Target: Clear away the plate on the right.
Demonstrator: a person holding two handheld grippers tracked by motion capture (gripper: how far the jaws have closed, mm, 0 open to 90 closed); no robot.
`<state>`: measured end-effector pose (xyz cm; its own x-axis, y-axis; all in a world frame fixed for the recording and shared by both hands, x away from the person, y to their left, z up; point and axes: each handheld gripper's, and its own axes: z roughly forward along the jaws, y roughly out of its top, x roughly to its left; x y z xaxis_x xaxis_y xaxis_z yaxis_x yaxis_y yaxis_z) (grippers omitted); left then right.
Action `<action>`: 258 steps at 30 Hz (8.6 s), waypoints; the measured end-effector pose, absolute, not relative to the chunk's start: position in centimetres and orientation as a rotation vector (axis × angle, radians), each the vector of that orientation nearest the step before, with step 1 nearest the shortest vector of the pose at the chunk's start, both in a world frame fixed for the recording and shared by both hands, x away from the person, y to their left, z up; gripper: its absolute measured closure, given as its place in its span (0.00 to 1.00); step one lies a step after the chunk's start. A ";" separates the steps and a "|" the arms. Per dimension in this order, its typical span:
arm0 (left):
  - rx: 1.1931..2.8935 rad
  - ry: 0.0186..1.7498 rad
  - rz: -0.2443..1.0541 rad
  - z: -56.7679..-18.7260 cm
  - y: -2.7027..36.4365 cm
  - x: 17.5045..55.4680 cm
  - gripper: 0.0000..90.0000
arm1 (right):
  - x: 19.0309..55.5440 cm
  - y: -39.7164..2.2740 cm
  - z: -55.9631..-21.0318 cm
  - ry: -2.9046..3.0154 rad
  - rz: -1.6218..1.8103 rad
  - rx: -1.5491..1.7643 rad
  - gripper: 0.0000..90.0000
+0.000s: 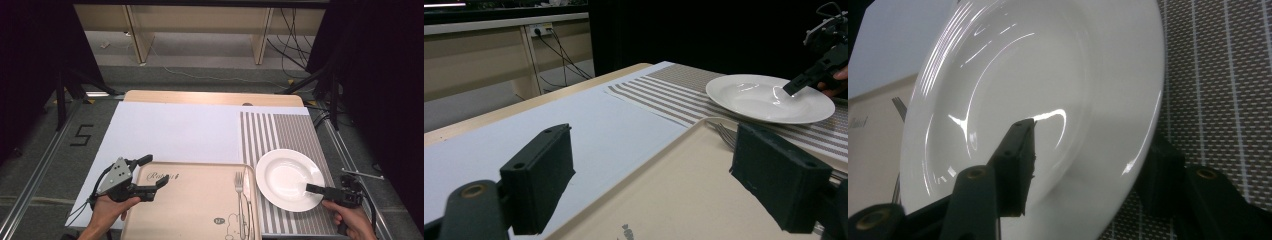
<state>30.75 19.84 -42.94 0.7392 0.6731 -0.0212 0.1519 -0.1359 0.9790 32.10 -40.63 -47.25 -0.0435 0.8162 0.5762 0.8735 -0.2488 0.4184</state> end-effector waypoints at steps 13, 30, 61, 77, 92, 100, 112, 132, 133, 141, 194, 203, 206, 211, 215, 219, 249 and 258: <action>1.671 0.669 0.510 -42.9 19.9 30.8 0.18 | 32.2 -41.2 -47.6 -1.774 -1.193 -2.150 0.64; 1.672 0.669 0.508 -42.9 19.8 30.8 0.18 | 32.5 -41.6 -48.3 -1.696 -1.226 -2.136 0.72; 1.674 0.671 0.507 -42.9 19.9 30.8 0.18 | 32.5 -42.0 -48.4 -1.597 -1.321 -2.108 0.87; 1.674 0.673 0.509 -42.9 19.9 30.8 0.18 | 32.4 -41.4 -48.1 -1.442 -1.356 -2.181 0.91; 1.680 0.672 0.512 -43.0 19.9 30.9 0.18 | 32.4 -40.8 -47.7 -1.410 -1.341 -2.150 0.90; 1.678 0.678 0.512 -43.0 19.9 30.9 0.18 | 32.1 -41.0 -47.8 -1.370 -1.363 -2.133 0.90; 1.677 0.680 0.512 -43.0 19.9 30.9 0.18 | 31.9 -40.7 -47.0 -1.327 -1.435 -2.099 0.89; 1.675 0.682 0.515 -43.0 20.0 30.9 0.18 | 33.2 -35.2 -45.7 -1.473 -1.371 -1.825 0.89; 1.674 0.683 0.515 -43.0 20.0 30.9 0.18 | 33.3 -34.8 -45.6 -1.486 -1.366 -1.815 0.89; 1.666 0.680 0.511 -43.0 20.0 31.0 0.18 | 33.9 -31.7 -45.8 -1.547 -1.299 -1.732 0.90; 1.664 0.675 0.506 -42.8 20.0 30.9 0.18 | 37.2 -18.3 -47.1 -1.750 -1.076 -1.505 0.89; 1.664 0.674 0.504 -42.8 20.0 31.0 0.18 | 37.5 -17.0 -47.4 -1.773 -1.043 -1.490 0.89; 1.664 0.674 0.505 -42.8 20.0 31.0 0.18 | 37.5 -16.7 -47.5 -1.774 -1.044 -1.483 0.89; 1.664 0.673 0.505 -42.8 20.0 31.0 0.18 | 37.5 -16.2 -47.6 -1.779 -1.046 -1.490 0.89; 1.664 0.673 0.506 -42.8 20.0 31.0 0.18 | 37.5 -16.0 -47.6 -1.782 -1.024 -1.475 0.89; 1.665 0.672 0.506 -42.8 20.0 30.9 0.18 | 37.5 -16.0 -47.6 -1.819 -1.030 -1.460 0.90; 1.664 0.673 0.496 -43.0 19.9 30.9 0.18 | 36.9 -15.2 -46.8 -2.134 -0.993 -1.418 0.77; 1.671 0.678 0.497 -43.0 19.9 30.9 0.18 | 36.7 -14.8 -46.7 -2.233 -0.978 -1.391 0.61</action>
<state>30.92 19.90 -42.97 0.7386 0.6730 -0.0391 0.1655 -0.1249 0.9783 36.70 -14.82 -46.67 -0.4667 0.6519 0.5976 0.8813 0.2862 0.3760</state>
